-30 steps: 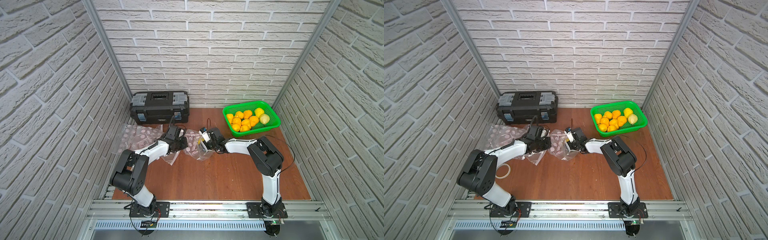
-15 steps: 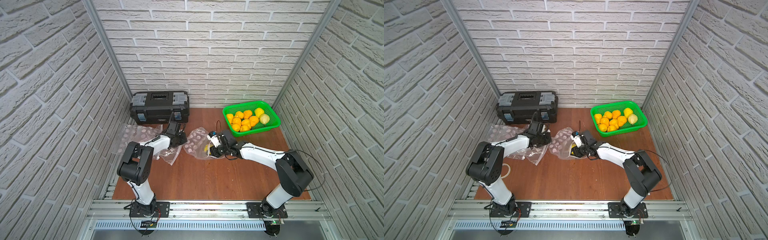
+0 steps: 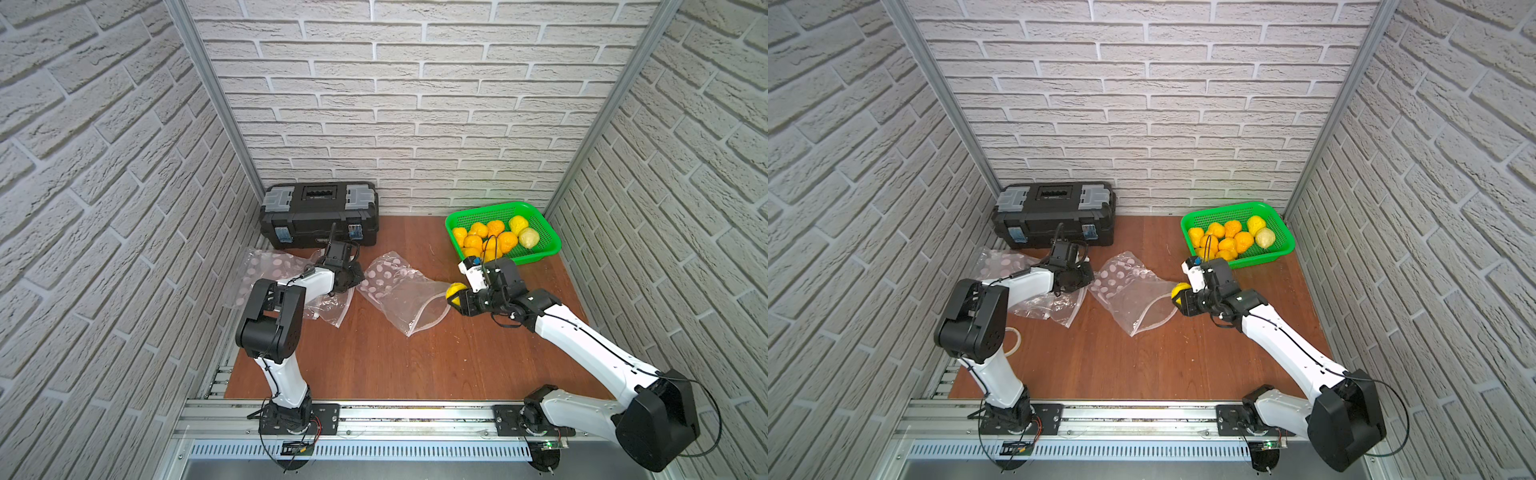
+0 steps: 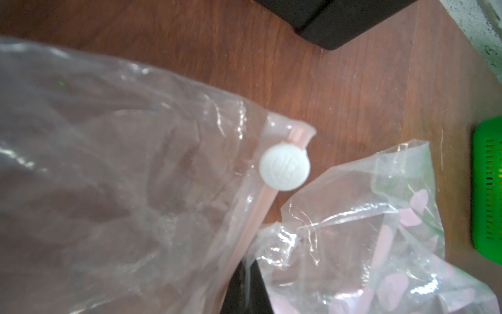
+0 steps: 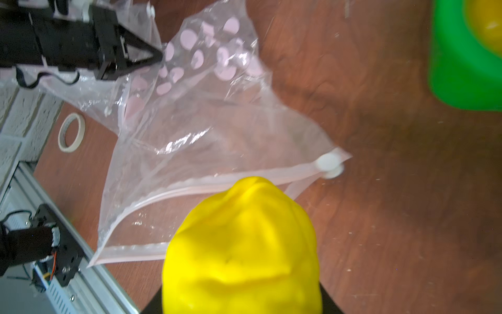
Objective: Open the zip-top bag and take out the pear
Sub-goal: Pick up the pear from the zipper food storage bag, then place the pear in the basket.
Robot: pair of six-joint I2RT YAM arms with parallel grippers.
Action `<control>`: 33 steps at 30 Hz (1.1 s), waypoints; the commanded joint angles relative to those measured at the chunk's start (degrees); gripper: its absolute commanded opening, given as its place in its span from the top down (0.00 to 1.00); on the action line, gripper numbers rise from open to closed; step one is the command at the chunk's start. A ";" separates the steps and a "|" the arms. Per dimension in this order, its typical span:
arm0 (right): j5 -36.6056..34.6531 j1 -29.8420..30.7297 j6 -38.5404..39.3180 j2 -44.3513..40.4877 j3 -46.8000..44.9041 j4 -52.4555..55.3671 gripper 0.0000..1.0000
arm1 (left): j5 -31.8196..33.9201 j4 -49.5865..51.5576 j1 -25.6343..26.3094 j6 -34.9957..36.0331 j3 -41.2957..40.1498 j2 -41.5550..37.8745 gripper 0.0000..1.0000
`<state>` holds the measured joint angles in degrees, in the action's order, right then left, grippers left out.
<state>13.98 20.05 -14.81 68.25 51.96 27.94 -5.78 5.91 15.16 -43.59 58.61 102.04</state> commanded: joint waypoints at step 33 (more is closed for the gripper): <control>-3.80 -22.38 0.80 42.62 41.66 -3.44 0.26 | 13.26 9.89 4.82 7.20 -4.82 -27.12 0.04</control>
<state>10.28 -2.39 -14.17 117.69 94.87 25.50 3.03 13.76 20.58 -38.41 56.31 76.97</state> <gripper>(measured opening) 0.724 0.947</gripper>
